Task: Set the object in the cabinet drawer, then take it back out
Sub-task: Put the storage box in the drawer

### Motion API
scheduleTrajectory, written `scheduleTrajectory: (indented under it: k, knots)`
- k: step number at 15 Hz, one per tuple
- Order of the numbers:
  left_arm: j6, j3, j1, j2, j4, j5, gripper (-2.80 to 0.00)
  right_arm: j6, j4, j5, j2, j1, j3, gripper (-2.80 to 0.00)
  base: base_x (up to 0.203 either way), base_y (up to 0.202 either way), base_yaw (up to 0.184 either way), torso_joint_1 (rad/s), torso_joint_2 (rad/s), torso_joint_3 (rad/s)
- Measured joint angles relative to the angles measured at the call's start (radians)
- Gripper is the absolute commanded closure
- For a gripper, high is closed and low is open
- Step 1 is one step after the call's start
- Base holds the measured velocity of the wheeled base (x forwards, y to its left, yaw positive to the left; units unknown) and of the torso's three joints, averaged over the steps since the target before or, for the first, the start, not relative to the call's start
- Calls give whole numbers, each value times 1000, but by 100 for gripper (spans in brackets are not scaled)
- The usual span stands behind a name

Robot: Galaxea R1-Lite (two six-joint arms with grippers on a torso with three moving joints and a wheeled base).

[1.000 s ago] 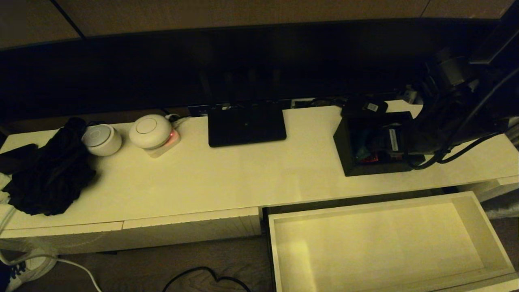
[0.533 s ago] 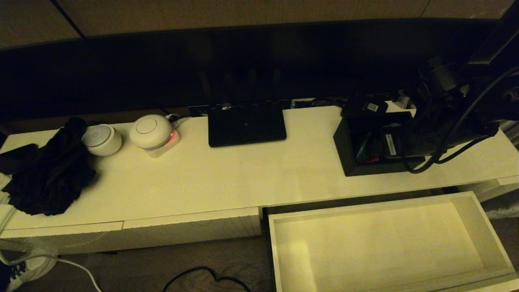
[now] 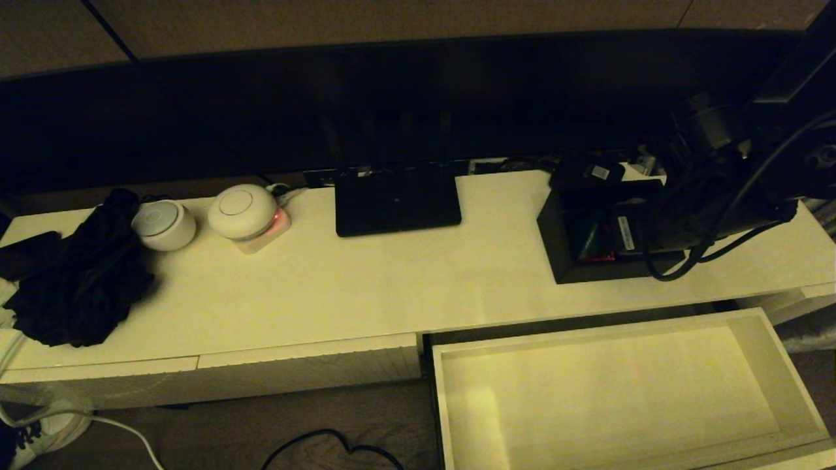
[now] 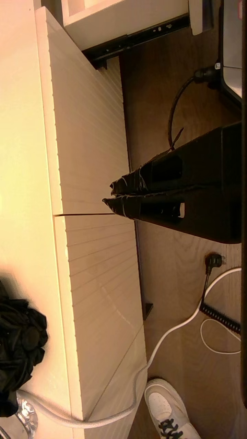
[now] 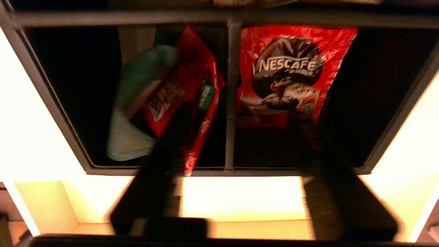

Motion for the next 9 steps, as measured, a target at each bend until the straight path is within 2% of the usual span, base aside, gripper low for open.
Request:
scheduleTrajectory:
  k: [9]
  knots:
    - [0,0,0,0,0,0,0,-18,-40,11,-21,0,55,0,0,0,0,0,0,0]
